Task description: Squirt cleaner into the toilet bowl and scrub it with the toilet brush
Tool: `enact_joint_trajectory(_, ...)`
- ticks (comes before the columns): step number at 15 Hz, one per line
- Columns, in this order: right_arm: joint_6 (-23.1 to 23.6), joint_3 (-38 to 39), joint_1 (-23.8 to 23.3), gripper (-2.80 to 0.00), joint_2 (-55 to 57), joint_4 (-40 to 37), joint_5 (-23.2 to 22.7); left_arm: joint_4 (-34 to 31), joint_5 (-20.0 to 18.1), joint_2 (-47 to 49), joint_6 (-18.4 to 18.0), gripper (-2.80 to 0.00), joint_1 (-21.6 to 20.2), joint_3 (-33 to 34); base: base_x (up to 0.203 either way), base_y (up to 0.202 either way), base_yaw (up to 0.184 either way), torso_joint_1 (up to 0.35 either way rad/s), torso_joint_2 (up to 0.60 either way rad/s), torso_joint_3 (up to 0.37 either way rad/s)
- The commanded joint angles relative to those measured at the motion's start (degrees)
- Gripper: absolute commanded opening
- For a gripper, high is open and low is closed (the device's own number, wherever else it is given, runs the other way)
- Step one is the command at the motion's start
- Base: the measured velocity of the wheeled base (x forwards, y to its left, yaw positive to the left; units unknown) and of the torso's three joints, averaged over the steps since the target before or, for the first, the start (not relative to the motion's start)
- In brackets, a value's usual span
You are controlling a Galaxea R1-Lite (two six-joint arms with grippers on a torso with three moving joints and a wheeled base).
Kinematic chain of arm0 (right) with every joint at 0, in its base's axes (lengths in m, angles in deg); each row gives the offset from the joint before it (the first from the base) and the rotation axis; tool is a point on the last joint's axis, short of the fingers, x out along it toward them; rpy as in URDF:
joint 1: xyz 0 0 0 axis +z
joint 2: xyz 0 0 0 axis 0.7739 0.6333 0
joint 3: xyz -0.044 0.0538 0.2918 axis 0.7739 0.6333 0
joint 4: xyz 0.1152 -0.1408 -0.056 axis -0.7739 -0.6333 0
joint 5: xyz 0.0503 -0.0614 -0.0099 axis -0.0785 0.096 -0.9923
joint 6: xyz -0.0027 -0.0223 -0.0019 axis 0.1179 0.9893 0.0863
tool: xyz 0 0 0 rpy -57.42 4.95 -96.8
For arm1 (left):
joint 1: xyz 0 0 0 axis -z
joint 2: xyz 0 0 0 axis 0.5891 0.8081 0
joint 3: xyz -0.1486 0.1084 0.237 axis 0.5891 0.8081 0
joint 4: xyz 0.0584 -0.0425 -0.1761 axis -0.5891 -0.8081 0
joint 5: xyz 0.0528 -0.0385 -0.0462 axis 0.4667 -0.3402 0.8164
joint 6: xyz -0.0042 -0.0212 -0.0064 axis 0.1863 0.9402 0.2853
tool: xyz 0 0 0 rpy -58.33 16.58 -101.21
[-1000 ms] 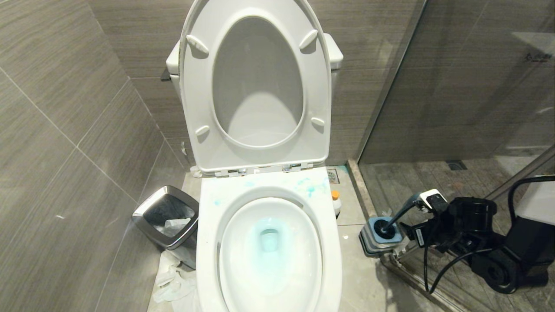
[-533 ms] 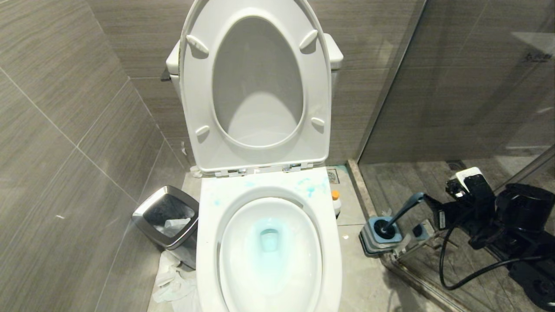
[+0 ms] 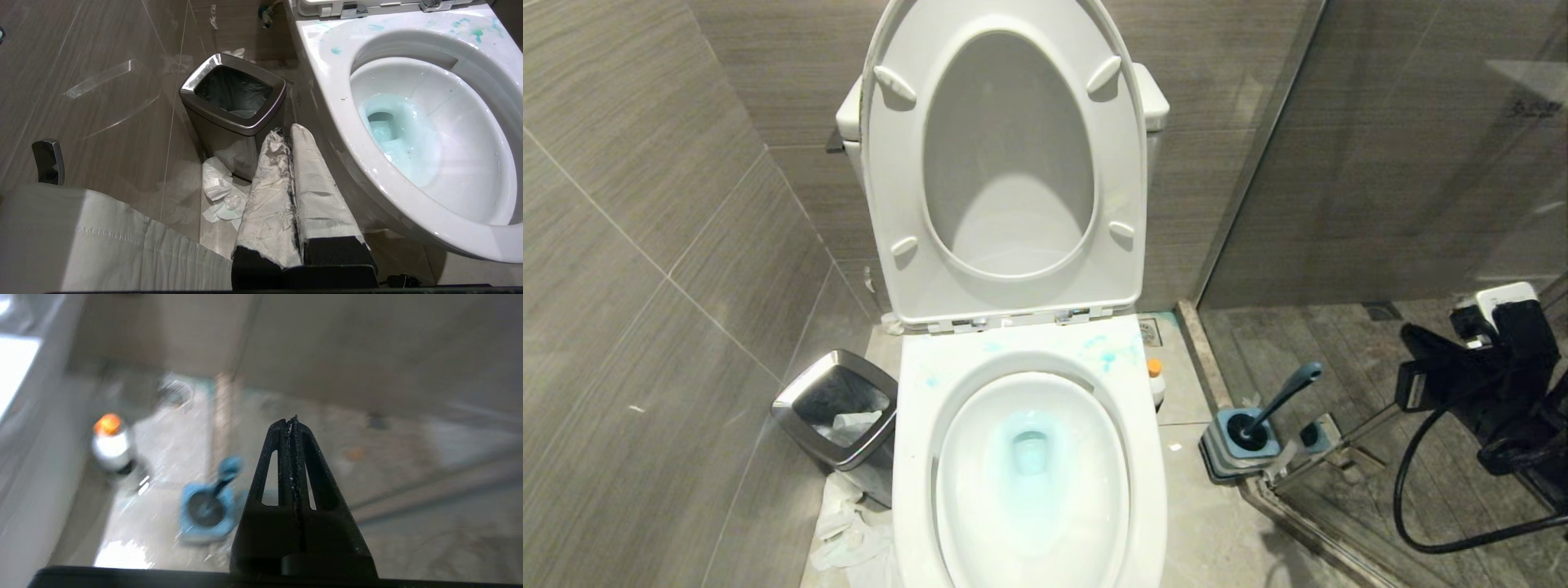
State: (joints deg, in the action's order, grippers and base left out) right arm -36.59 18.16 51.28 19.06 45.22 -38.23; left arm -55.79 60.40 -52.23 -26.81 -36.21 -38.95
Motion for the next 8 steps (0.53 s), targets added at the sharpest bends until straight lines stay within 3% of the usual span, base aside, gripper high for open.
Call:
enact_joint_trajectory(1,0.2,0.9,0.0,-2.8,-6.1,0.3,5.3,0.0,0.0,0.0,0.0,-2.8,-0.1,0.1,0.0,0.0,0.0,0.0,0.0,0.0)
enact_joint_trajectory(8,-0.1,12.5,0.0,-2.8,-22.3,-1.0,6.6,0.0,0.0,0.0,0.0,-2.8,0.0,0.0,0.0,0.0,0.0,0.0,0.0,0.0)
